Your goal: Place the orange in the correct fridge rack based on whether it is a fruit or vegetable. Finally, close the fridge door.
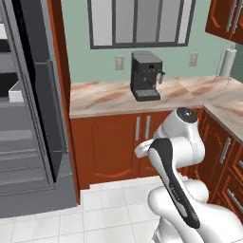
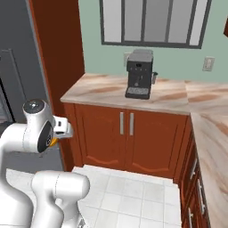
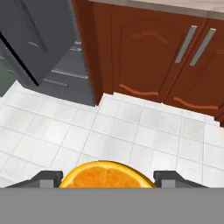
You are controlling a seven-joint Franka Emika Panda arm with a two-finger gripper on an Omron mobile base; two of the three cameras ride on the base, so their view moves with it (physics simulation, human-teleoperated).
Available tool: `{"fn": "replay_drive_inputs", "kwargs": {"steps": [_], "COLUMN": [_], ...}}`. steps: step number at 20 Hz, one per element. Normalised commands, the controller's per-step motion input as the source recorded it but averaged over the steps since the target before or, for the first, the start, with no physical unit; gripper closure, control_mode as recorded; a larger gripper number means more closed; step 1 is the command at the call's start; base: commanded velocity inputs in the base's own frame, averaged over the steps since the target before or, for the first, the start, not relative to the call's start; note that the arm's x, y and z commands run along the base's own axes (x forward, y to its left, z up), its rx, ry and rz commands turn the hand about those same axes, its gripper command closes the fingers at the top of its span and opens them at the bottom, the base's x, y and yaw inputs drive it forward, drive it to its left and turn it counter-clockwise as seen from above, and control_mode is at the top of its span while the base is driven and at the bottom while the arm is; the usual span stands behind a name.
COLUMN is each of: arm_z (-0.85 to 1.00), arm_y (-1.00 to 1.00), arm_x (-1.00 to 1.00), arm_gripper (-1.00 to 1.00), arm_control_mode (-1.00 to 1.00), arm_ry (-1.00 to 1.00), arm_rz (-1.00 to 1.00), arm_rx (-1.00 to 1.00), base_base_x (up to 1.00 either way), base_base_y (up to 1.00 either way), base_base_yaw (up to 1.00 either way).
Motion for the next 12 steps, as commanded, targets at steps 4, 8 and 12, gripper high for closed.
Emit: {"fn": "replay_drive_inputs", "kwargs": {"steps": [4, 8, 12], "arm_z": [0.0, 0.0, 0.0], "arm_y": [0.0, 0.0, 0.0], "arm_x": [0.0, 0.0, 0.0], "arm_gripper": [1.0, 1.0, 1.0], "arm_control_mode": [1.0, 1.0, 1.0], "arm_ry": [0.0, 0.0, 0.0], "arm_rz": [0.0, 0.0, 0.0], "arm_rx": [0.0, 0.0, 0.0], "base_base_x": [-0.86, -0.48, -0.05], "base_base_y": [0.79, 1.0, 1.0], "base_base_yaw": [0.2, 0.09, 0.02]}}
